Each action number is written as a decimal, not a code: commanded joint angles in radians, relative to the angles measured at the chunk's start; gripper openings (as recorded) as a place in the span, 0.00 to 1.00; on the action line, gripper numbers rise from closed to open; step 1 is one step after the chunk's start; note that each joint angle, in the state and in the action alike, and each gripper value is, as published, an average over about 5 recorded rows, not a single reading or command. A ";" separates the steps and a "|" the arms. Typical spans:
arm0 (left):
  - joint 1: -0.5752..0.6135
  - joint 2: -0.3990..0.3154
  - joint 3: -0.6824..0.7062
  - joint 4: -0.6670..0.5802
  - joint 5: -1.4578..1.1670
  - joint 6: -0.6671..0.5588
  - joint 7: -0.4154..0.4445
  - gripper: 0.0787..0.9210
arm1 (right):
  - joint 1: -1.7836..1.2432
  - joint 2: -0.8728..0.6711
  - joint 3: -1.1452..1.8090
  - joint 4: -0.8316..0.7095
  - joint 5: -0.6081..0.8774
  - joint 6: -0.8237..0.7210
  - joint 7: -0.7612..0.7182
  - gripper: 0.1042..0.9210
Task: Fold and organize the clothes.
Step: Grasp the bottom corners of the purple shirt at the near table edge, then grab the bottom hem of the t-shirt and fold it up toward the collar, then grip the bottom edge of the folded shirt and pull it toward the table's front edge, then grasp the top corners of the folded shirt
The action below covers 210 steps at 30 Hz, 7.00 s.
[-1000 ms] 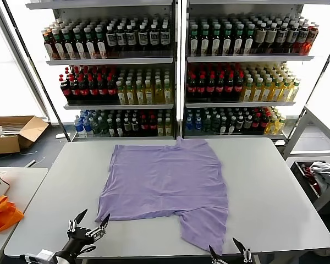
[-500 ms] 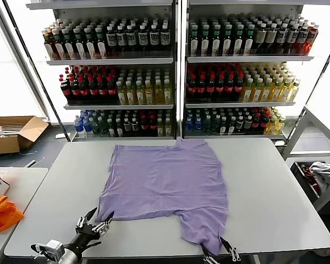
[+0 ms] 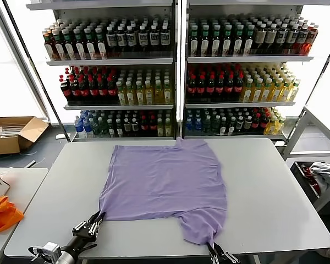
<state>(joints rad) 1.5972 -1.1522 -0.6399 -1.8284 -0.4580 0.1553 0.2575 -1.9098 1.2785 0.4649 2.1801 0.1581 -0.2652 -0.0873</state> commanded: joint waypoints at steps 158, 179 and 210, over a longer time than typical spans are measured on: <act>0.175 -0.140 -0.169 -0.275 0.041 0.221 -0.062 0.03 | 0.096 -0.276 0.018 0.011 0.282 -0.013 0.056 0.01; 0.324 -0.215 -0.286 -0.384 0.076 0.284 -0.091 0.23 | 0.058 -0.312 0.048 0.079 0.274 -0.039 0.053 0.20; -0.123 0.275 -0.125 -0.021 -0.139 0.292 -0.051 0.88 | 1.178 -0.253 -0.234 -0.606 0.342 -0.290 -0.275 0.88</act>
<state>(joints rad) 1.5824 -0.9972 -0.8361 -1.9703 -0.5661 0.4484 0.1887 -1.0730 1.0006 0.3889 1.8236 0.4711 -0.4780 -0.2740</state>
